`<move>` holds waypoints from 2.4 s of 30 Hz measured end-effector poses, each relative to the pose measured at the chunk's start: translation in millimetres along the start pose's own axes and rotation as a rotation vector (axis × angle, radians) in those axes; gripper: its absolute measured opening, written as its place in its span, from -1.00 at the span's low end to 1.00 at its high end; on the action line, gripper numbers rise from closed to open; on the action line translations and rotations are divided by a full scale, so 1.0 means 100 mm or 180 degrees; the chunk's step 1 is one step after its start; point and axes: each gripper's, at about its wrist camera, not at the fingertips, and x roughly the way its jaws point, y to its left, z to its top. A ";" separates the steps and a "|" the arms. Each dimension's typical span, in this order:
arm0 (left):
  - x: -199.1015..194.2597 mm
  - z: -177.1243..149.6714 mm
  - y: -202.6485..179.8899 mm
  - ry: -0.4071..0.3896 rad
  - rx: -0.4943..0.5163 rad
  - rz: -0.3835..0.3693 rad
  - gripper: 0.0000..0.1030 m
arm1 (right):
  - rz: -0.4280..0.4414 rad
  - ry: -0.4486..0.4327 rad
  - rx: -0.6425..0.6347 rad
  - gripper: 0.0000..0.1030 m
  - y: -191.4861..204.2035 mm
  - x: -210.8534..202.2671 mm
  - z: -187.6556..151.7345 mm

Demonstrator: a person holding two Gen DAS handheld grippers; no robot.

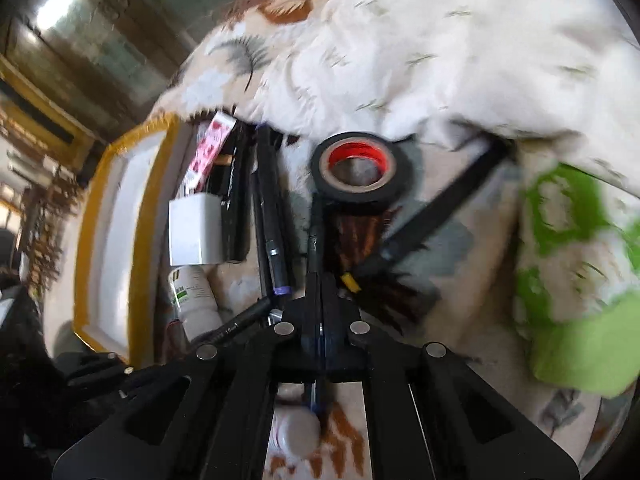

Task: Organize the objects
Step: 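Grasp the silver tube with the left tool while the right tool lowers toward the clear pen, then close the right tool on the clear pen while the left tool holds the silver tube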

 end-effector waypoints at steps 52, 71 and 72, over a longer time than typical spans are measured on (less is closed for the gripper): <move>-0.23 -0.11 -0.13 -0.0042 0.0053 -0.0681 -0.85 | 0.0269 0.0102 -0.0961 -0.91 0.07 -0.16 -0.29; -0.15 -0.10 -0.12 -0.0008 0.0015 -0.0534 -0.85 | 0.0286 0.0376 -0.0862 -0.39 0.01 0.09 -0.35; -0.14 -0.10 -0.11 -0.0007 0.0015 -0.0531 -0.85 | 0.0274 0.0383 -0.0854 -0.39 0.00 0.10 -0.36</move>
